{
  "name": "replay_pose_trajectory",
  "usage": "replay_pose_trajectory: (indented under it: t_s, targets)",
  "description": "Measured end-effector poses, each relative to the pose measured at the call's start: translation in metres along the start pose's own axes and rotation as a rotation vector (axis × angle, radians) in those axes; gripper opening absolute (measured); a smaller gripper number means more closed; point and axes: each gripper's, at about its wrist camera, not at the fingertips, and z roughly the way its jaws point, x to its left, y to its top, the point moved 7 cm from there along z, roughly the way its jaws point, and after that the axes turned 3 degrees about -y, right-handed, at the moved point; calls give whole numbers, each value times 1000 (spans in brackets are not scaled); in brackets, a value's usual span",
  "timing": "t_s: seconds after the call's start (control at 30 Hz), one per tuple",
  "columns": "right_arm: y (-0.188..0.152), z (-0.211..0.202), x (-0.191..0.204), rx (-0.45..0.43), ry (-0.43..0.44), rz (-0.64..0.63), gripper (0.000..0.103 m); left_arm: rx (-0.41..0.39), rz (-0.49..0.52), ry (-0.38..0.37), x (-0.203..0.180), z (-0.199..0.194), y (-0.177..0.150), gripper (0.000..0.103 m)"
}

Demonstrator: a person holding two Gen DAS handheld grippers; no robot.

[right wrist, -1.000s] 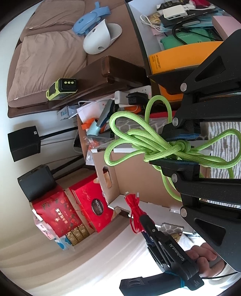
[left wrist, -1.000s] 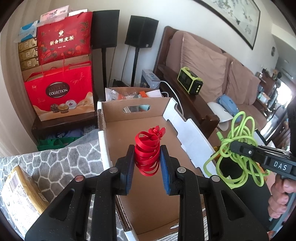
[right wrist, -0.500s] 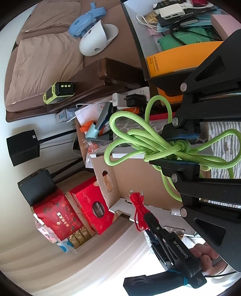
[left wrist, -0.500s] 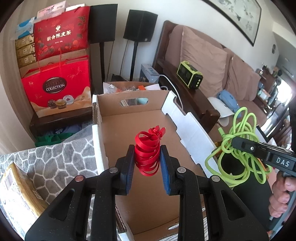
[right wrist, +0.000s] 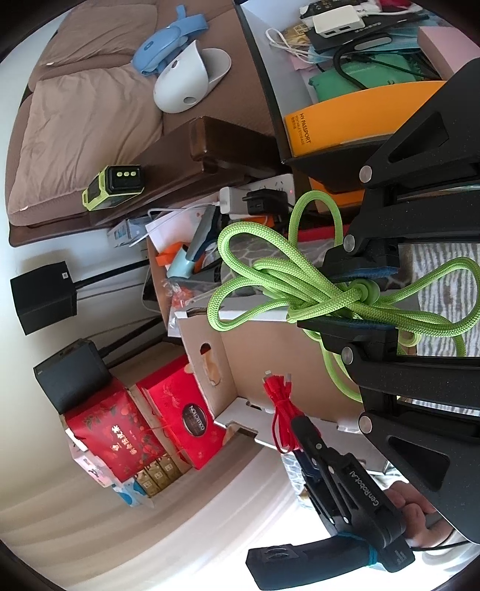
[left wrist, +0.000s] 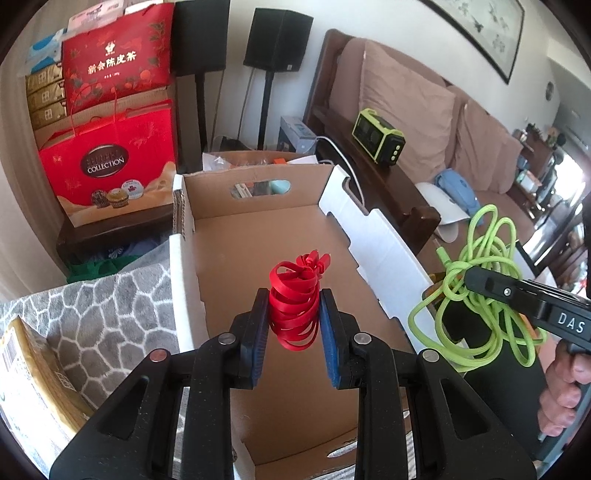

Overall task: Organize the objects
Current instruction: 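Lower the red cable into the box with the left tool while the right tool lowers the green cable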

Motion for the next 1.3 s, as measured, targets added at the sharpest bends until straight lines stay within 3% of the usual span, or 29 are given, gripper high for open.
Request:
replay_pose_trajectory:
  t_s: [1.3]
  targets:
    - [-4,10,5,-7,12,-6,16,25,-22,18,4,13,-4,24]
